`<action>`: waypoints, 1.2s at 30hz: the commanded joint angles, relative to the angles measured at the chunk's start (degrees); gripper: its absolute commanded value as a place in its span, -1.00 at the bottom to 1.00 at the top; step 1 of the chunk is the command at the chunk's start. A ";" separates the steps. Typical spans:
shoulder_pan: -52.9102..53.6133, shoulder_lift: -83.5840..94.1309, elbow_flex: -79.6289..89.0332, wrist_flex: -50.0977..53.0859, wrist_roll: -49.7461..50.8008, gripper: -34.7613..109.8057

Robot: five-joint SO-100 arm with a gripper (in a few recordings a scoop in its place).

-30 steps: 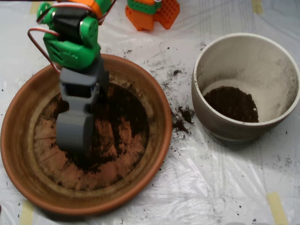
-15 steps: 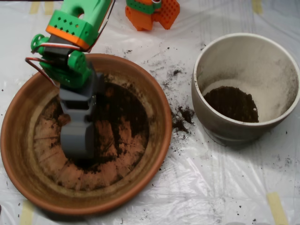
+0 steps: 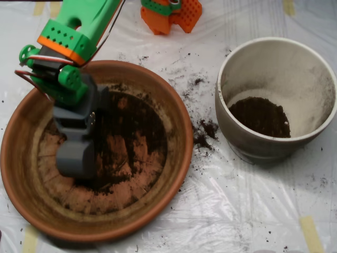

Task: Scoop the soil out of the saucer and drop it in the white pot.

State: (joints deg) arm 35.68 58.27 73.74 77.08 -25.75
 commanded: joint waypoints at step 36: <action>-2.81 26.28 32.78 -16.87 -4.83 -0.53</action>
State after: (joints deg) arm 34.28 81.83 106.35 56.60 -29.53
